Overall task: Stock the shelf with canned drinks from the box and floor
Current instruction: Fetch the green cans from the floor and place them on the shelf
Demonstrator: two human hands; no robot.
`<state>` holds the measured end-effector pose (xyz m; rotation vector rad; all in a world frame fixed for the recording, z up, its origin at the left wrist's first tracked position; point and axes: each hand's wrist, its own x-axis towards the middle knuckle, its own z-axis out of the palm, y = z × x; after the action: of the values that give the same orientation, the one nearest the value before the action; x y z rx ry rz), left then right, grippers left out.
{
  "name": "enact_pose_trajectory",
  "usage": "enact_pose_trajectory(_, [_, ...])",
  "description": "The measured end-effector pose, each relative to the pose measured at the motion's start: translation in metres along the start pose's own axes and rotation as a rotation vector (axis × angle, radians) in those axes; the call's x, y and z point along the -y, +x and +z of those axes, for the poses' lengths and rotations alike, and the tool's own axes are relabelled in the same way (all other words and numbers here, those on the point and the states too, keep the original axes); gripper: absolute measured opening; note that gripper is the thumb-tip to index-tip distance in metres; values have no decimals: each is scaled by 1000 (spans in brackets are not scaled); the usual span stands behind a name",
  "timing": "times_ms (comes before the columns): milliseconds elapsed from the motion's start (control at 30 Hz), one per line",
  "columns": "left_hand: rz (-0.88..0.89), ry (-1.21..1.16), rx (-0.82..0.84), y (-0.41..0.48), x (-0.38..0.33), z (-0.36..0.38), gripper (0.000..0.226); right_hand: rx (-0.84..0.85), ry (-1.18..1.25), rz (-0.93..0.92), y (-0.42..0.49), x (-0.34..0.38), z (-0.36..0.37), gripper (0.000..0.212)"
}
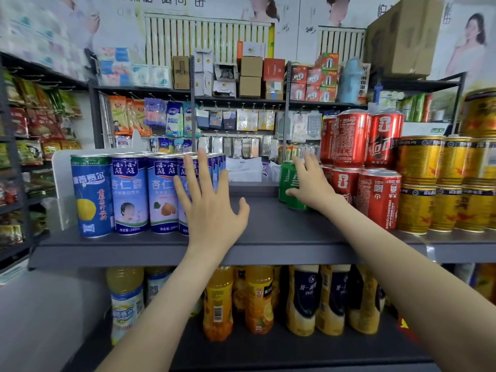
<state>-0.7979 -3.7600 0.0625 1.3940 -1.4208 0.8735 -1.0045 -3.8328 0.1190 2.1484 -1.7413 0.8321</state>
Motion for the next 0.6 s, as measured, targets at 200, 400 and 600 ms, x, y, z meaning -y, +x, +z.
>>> enact_pose_trajectory(200, [96, -22, -52, 0, -4, -15, 48, -152, 51, -235, -70, 40, -20, 65])
enact_pose_trajectory(400, [87, -179, -125, -58, -46, -79, 37, -277, 291, -405, -176, 47, -22, 53])
enact_pose_trajectory(600, [-126, -208, 195, -229, -72, -148, 33, 14, 593, -541, -312, 27, 33, 47])
